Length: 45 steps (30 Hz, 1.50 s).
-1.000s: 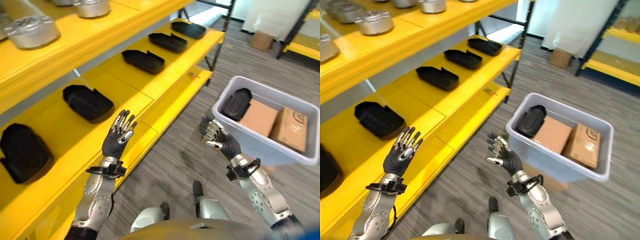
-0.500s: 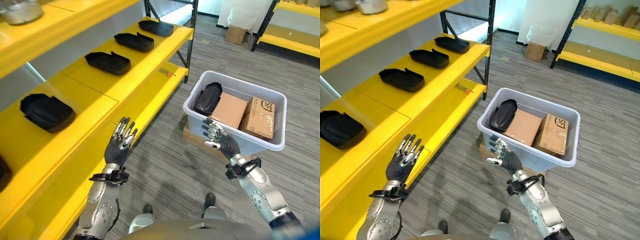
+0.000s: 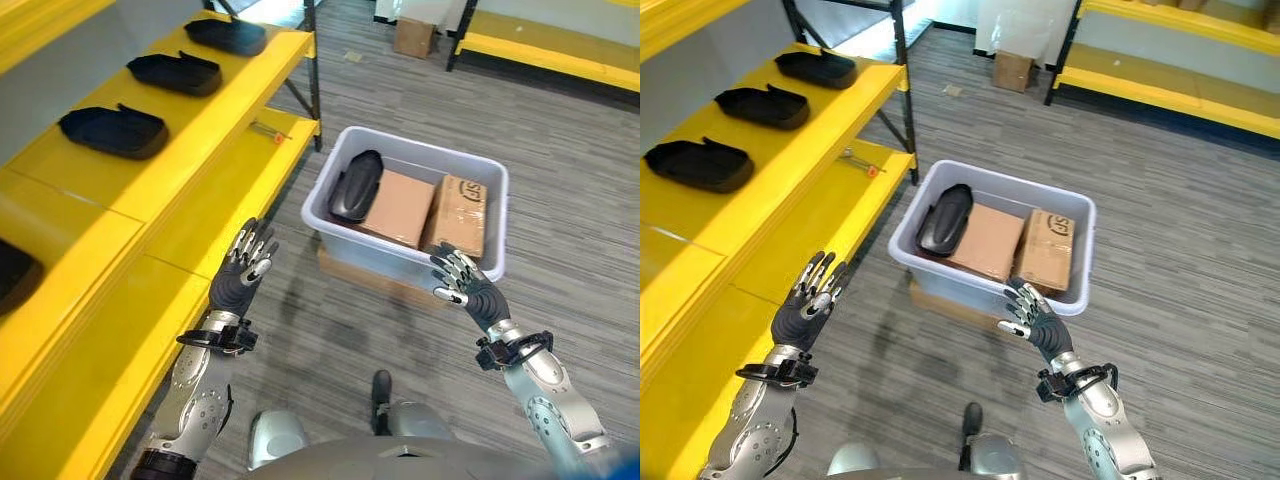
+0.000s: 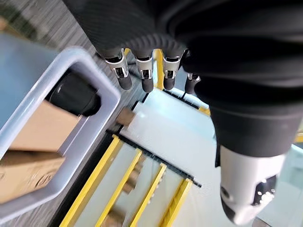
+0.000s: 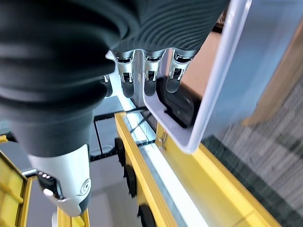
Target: Move parts from the plastic box to the shelf.
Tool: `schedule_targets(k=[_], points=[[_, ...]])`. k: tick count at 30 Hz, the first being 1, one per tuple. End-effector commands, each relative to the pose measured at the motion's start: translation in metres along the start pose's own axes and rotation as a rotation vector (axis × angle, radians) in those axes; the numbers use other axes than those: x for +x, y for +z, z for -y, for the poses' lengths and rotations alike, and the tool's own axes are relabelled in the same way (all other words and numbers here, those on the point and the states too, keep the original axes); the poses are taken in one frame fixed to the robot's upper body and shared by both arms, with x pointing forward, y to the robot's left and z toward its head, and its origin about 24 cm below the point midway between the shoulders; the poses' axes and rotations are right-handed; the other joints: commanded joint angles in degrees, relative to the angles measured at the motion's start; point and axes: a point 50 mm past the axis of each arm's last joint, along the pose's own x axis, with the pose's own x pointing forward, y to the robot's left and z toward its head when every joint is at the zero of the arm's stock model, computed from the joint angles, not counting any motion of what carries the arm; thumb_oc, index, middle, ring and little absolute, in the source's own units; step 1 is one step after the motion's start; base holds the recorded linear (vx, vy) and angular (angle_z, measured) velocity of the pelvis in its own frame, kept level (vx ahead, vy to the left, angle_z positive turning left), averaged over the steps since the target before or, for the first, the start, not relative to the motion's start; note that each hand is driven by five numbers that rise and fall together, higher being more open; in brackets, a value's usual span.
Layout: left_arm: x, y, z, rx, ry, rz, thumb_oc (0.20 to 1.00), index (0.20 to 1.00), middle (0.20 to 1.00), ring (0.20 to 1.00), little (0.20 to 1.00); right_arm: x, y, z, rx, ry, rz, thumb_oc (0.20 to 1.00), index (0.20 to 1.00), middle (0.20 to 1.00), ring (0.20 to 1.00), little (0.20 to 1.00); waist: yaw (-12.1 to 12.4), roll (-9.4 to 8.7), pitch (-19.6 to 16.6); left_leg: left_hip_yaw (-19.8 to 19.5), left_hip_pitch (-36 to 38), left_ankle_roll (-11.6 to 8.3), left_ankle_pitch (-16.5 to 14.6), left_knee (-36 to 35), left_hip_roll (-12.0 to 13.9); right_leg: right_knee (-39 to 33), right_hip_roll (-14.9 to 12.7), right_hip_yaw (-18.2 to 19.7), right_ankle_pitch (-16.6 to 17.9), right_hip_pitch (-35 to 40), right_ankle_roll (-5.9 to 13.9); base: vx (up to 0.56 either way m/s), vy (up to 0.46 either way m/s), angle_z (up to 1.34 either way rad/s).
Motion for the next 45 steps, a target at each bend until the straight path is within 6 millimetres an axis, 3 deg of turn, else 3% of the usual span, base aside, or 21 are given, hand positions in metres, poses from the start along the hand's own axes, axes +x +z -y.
schedule_targets(k=[1, 2, 3, 5, 6, 8, 13, 17, 20, 25, 28, 29, 31, 32, 34, 35, 36, 37, 39, 41, 45], points=[[-0.003, 0.014, 0.005, 0.015, -0.043, 0.072, 1.000, 1.000, 1.000, 1.000, 1.000, 0.010, 0.033, 0.010, -0.033, -0.005, 0.164, 1.000, 1.000, 1.000, 1.000, 1.000, 1.15, 1.03, 1.19, 4.32, 2.51, 5.38, 1.29, -18.25, -2.45, 1.62, -4.84, 5.20, -1.27, 0.75, 5.88, 0.40, 0.277, -0.30], [-0.006, 0.013, 0.003, 0.020, -0.033, 0.069, 1.000, 1.000, 1.000, 1.000, 1.000, 0.009, 0.032, 0.010, -0.035, -0.002, 0.158, 1.000, 1.000, 1.000, 1.000, 1.000, 3.15, 1.89, 1.11, 1.76, 1.44, 3.71, 6.29, -30.67, -0.04, 0.89, -4.78, 7.01, -2.10, 2.94, 6.94, 0.33, 0.235, -0.26], [-0.007, 0.013, 0.003, 0.020, -0.033, 0.069, 1.000, 1.000, 1.000, 1.000, 1.000, 0.009, 0.032, 0.010, -0.035, -0.002, 0.157, 1.000, 1.000, 1.000, 1.000, 1.000, 3.26, 1.86, 1.22, 1.96, 2.14, 3.64, 6.63, -31.52, 0.08, 0.87, -4.76, 7.10, -2.19, 3.17, 6.89, 0.37, 0.231, -0.41], [-0.010, 0.010, 0.002, 0.020, -0.006, 0.071, 1.000, 1.000, 1.000, 1.000, 1.000, 0.007, 0.029, 0.009, -0.032, -0.005, 0.148, 1.000, 1.000, 1.000, 1.000, 1.000, 4.94, 2.60, 0.62, -3.79, 1.25, 1.56, 8.57, -38.00, 0.42, 0.44, -4.80, 9.47, -3.47, 5.23, 7.90, 0.32, 0.226, -0.52], [-0.010, 0.008, 0.002, 0.014, -0.001, 0.071, 1.000, 1.000, 1.000, 1.000, 1.000, 0.006, 0.026, 0.010, -0.021, -0.014, 0.138, 1.000, 1.000, 1.000, 1.000, 1.000, 4.85, 3.05, 0.26, -3.34, 1.24, 0.76, 9.29, -37.81, 1.11, 0.70, -5.22, 9.84, -4.26, 6.47, 8.31, 0.33, 0.317, -0.96], [-0.012, 0.005, 0.001, 0.008, 0.003, 0.066, 1.000, 1.000, 1.000, 1.000, 1.000, 0.006, 0.016, 0.002, 0.007, 0.023, 0.101, 1.000, 1.000, 1.000, 1.000, 1.000, 5.64, 3.98, -1.26, -5.19, 5.03, 1.21, 8.02, -37.84, 1.15, 1.21, -5.79, 11.62, -4.60, 7.06, 9.17, 0.30, 0.367, -1.10], [-0.009, 0.016, -0.003, 0.058, -0.011, 0.088, 1.000, 1.000, 1.000, 1.000, 1.000, 0.011, 0.010, -0.011, 0.073, 0.051, 0.100, 1.000, 1.000, 1.000, 1.000, 1.000, 5.03, 2.27, -2.54, 1.72, 7.84, 4.31, 1.73, -33.54, -3.58, 1.78, -13.06, 13.77, 0.97, 6.93, 12.84, 0.20, 0.352, -1.00], [-0.005, 0.024, -0.005, 0.093, -0.011, 0.106, 1.000, 1.000, 1.000, 1.000, 1.000, 0.018, 0.009, -0.023, 0.080, 0.104, 0.094, 1.000, 1.000, 1.000, 1.000, 1.000, 5.02, 1.01, -3.30, 6.36, 7.74, 5.91, -2.74, -28.92, -6.43, 1.14, -17.86, 12.84, 6.33, 5.44, 14.72, 0.07, 0.205, -0.69], [-0.004, 0.024, -0.005, 0.108, -0.004, 0.107, 1.000, 1.000, 1.000, 1.000, 1.000, 0.020, 0.012, -0.026, 0.076, 0.123, 0.104, 1.000, 1.000, 1.000, 1.000, 1.000, 4.85, 0.22, -3.79, 7.84, 7.98, 7.05, -5.26, -26.71, -7.82, 0.88, -19.48, 13.11, 9.39, 4.57, 15.34, 0.05, 0.104, -0.29], [-0.001, 0.024, -0.003, 0.111, -0.013, 0.112, 1.000, 1.000, 1.000, 1.000, 1.000, 0.017, 0.009, -0.022, 0.080, 0.100, 0.092, 1.000, 1.000, 1.000, 1.000, 1.000, 3.68, -0.89, -4.35, 8.01, 6.72, 8.51, -8.90, -21.78, -10.32, 1.65, -21.04, 14.36, 10.73, 4.71, 15.69, 0.05, 0.089, -0.21], [0.000, 0.023, -0.003, 0.114, -0.015, 0.107, 1.000, 1.000, 1.000, 1.000, 1.000, 0.016, 0.008, -0.021, 0.078, 0.090, 0.087, 1.000, 1.000, 1.000, 1.000, 1.000, 3.20, -0.71, -4.32, 7.72, 6.94, 9.39, -9.60, -21.42, -11.02, 4.60, -20.83, 15.36, 12.75, 3.65, 15.00, 0.05, 0.109, 0.00], [0.001, 0.024, -0.002, 0.118, -0.017, 0.111, 1.000, 1.000, 1.000, 1.000, 1.000, 0.018, 0.006, -0.022, 0.093, 0.078, 0.090, 1.000, 1.000, 1.000, 1.000, 1.000, 2.52, 0.25, -3.85, 7.40, 8.98, 10.38, -9.26, -23.16, -11.83, 8.76, -19.82, 16.77, 16.81, 1.48, 13.67, 0.06, 0.169, 0.17], [0.001, 0.026, -0.003, 0.136, -0.009, 0.113, 1.000, 1.000, 1.000, 1.000, 1.000, 0.021, 0.008, -0.025, 0.096, 0.095, 0.101, 1.000, 1.000, 1.000, 1.000, 1.000, 2.42, 1.82, -2.44, 7.92, 11.77, 11.49, -8.57, -25.78, -11.79, 14.47, -18.18, 14.84, 18.03, -2.23, 12.37, 0.04, 0.258, 0.09], [0.002, 0.026, -0.003, 0.142, -0.009, 0.111, 1.000, 1.000, 1.000, 1.000, 1.000, 0.022, 0.009, -0.027, 0.099, 0.102, 0.104, 1.000, 1.000, 1.000, 1.000, 1.000, 2.48, 2.64, -1.70, 8.21, 12.88, 11.73, -8.26, -26.86, -11.54, 16.70, -17.43, 13.40, 16.52, -3.86, 12.01, 0.03, 0.252, -0.15], [0.001, 0.025, -0.005, 0.139, 0.002, 0.104, 1.000, 1.000, 1.000, 1.000, 1.000, 0.027, 0.007, -0.030, 0.100, 0.116, 0.095, 1.000, 1.000, 1.000, 1.000, 1.000, 3.33, 3.32, -1.33, 10.32, 16.18, 11.87, -8.12, -30.10, -10.79, 16.25, -16.88, 4.15, 10.68, -6.22, 11.73, 0.10, 0.157, -0.50], [0.000, 0.024, -0.005, 0.129, 0.001, 0.103, 1.000, 1.000, 1.000, 1.000, 1.000, 0.029, 0.007, -0.030, 0.097, 0.121, 0.094, 1.000, 1.000, 1.000, 1.000, 1.000, 2.71, 3.58, -1.41, 10.24, 17.30, 11.53, -7.62, -31.86, -10.41, 14.51, -14.36, 3.49, 7.85, -6.91, 11.52, 0.10, 0.033, -0.90], [0.000, 0.024, -0.005, 0.129, 0.002, 0.103, 1.000, 1.000, 1.000, 1.000, 1.000, 0.030, 0.007, -0.031, 0.097, 0.121, 0.093, 1.000, 1.000, 1.000, 1.000, 1.000, 2.69, 3.75, -1.32, 10.22, 17.64, 11.39, -7.61, -32.18, -10.16, 14.56, -14.13, 3.36, 7.65, -6.72, 11.40, 0.14, -0.105, -0.90], [-0.001, 0.024, -0.006, 0.113, 0.010, 0.106, 1.000, 1.000, 1.000, 1.000, 1.000, 0.034, 0.011, -0.033, 0.091, 0.146, 0.104, 1.000, 1.000, 1.000, 1.000, 1.000, 2.66, 3.33, -1.28, 11.42, 19.69, 10.47, -7.13, -34.59, -9.31, 9.16, -11.80, 0.34, 6.73, -7.66, 11.80, 0.14, -0.155, -0.50], [-0.003, 0.023, -0.006, 0.106, 0.015, 0.106, 1.000, 1.000, 1.000, 1.000, 1.000, 0.034, 0.011, -0.033, 0.085, 0.149, 0.104, 1.000, 1.000, 1.000, 1.000, 1.000, 2.22, 3.12, -1.15, 11.41, 20.31, 9.98, -7.07, -35.14, -8.94, 7.46, -10.55, 1.30, 6.92, -8.51, 11.93, 0.14, -0.177, -0.04], [-0.004, 0.014, -0.005, 0.076, 0.010, 0.078, 1.000, 1.000, 1.000, 1.000, 1.000, 0.031, 0.008, -0.034, 0.089, 0.152, 0.094, 1.000, 1.000, 1.000, 1.000, 1.000, 1.99, 2.20, -1.96, 9.88, 20.66, 8.57, -6.29, -36.57, -7.69, 4.36, -7.12, 6.88, 3.30, -3.83, 10.49, 0.17, -0.259, 0.10], [-0.003, 0.012, -0.002, 0.039, 0.003, 0.082, 1.000, 1.000, 1.000, 1.000, 1.000, 0.025, 0.010, -0.029, 0.098, 0.139, 0.100, 1.000, 1.000, 1.000, 1.000, 1.000, 2.36, 2.10, -3.08, 10.04, 20.84, 6.39, -5.01, -37.35, -5.12, 3.35, -6.72, 3.54, 2.81, -2.67, 10.08, 0.13, -0.219, 0.39]])
